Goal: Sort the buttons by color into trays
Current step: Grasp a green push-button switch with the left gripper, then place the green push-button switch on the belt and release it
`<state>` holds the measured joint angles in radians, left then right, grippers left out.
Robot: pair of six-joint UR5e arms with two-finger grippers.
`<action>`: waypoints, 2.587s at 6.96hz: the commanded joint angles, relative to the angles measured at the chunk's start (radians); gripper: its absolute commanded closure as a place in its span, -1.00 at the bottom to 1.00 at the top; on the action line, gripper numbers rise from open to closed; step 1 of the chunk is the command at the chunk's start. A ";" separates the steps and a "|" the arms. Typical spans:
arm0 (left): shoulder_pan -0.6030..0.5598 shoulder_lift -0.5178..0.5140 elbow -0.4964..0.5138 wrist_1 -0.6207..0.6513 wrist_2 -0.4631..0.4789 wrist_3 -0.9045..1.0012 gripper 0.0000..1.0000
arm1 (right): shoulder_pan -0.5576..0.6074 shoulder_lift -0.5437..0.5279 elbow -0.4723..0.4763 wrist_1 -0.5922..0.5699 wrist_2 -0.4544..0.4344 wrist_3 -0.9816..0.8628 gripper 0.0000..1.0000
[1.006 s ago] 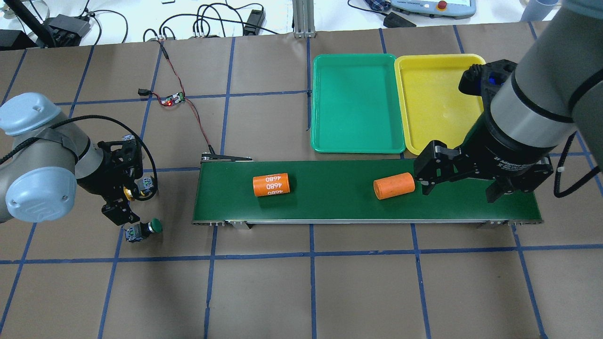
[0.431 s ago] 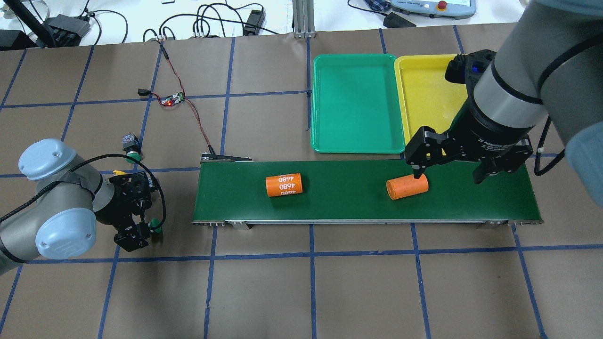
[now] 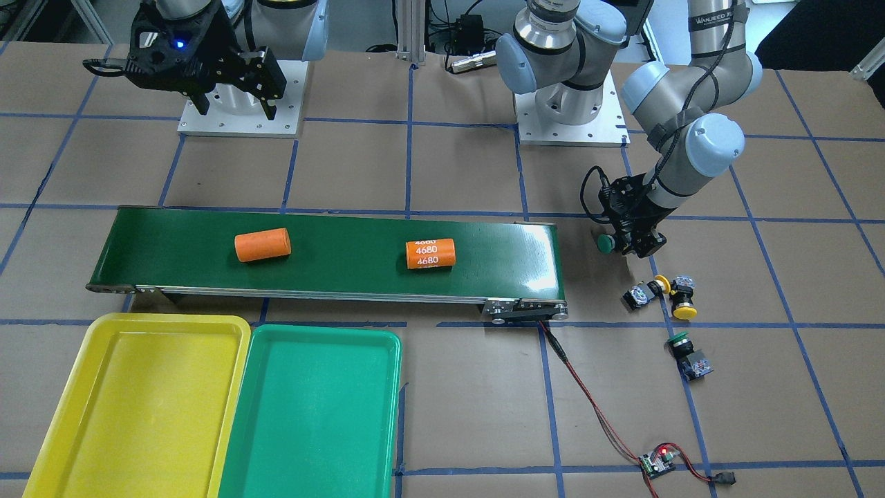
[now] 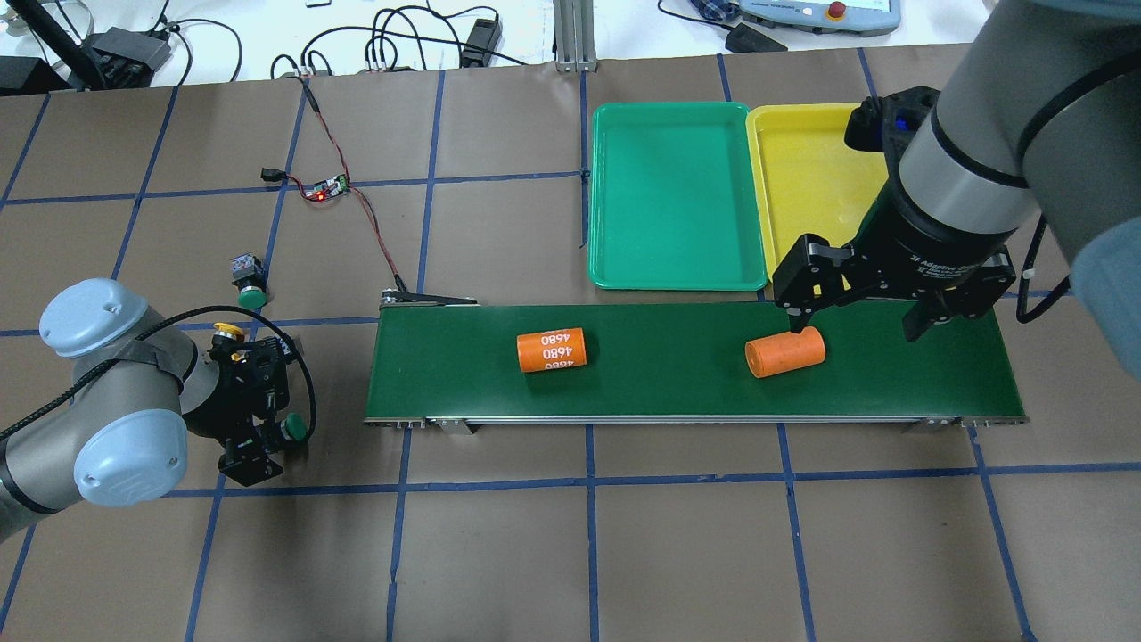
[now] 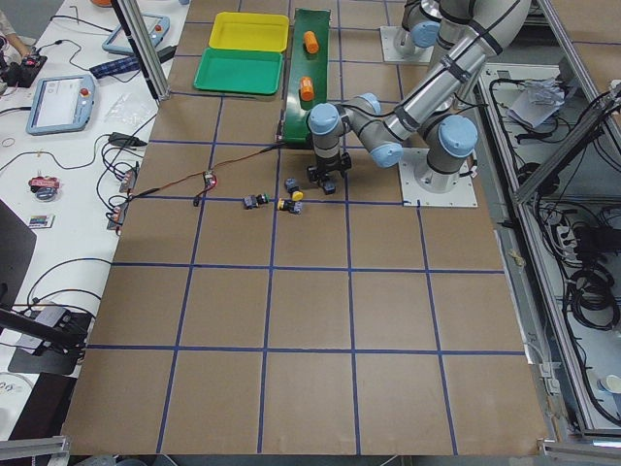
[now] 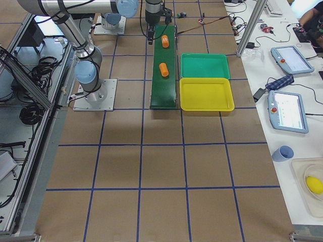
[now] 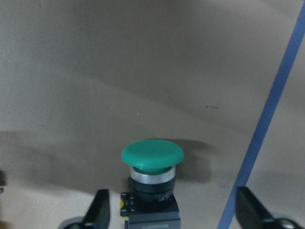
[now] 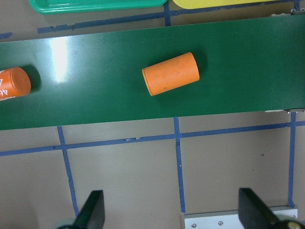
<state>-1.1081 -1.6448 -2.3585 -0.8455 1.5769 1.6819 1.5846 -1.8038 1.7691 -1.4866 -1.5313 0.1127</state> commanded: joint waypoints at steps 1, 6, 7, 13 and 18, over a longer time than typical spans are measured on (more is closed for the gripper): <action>0.046 -0.013 -0.008 0.046 -0.003 0.019 0.91 | 0.000 0.010 -0.069 0.015 -0.003 0.001 -1.00; -0.057 0.095 0.122 -0.039 -0.144 -0.574 1.00 | -0.003 0.024 -0.053 0.039 -0.001 -0.002 -1.00; -0.159 0.091 0.168 -0.046 -0.138 -0.874 1.00 | -0.003 0.026 -0.048 0.039 -0.001 -0.001 -1.00; -0.510 0.027 0.199 -0.032 -0.143 -1.867 0.85 | -0.003 0.021 -0.045 0.035 0.010 0.001 -1.00; -0.509 0.008 0.289 -0.055 -0.137 -1.938 -1.00 | -0.003 0.026 -0.034 0.032 0.011 0.001 -1.00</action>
<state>-1.6221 -1.6488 -2.1200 -0.8801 1.4370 -0.2572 1.5814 -1.7794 1.7321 -1.4539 -1.5222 0.1137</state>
